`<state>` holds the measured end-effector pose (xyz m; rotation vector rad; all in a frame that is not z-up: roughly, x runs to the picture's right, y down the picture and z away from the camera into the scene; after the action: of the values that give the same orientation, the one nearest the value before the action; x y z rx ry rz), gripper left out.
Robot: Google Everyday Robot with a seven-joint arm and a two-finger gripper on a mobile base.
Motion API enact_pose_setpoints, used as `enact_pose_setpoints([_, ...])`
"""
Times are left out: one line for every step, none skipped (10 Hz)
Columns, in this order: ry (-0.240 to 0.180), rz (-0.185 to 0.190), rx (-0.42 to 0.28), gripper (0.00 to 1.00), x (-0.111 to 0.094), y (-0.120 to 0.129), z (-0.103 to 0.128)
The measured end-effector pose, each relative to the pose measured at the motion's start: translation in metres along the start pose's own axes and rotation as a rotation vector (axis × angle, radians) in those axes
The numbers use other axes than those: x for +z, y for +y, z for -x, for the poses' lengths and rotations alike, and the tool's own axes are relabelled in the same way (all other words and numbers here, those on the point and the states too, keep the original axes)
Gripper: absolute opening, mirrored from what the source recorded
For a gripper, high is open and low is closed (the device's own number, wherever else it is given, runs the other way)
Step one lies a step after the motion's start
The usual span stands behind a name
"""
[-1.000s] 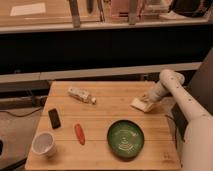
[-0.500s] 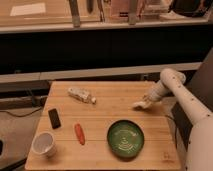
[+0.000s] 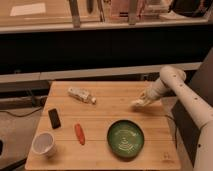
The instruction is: Place the white sponge in the ceramic bowl
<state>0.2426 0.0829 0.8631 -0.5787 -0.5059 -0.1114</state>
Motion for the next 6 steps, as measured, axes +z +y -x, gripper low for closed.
enact_pose_setpoints([-0.002,-0.006,-0.007,0.00,-0.004,-0.001,0.005])
enact_pose_setpoints([-0.005,-0.015,-0.017,0.00,-0.011,-0.002,0.012])
enact_pose_setpoints([-0.006,-0.022,-0.021,0.00,-0.014,-0.002,0.015])
enact_pose_setpoints([-0.008,-0.031,-0.026,0.00,-0.018,-0.003,0.018])
enact_pose_setpoints([-0.010,-0.041,-0.031,0.00,-0.025,-0.004,0.023])
enact_pose_setpoints([-0.014,-0.049,-0.039,0.00,-0.031,-0.004,0.027])
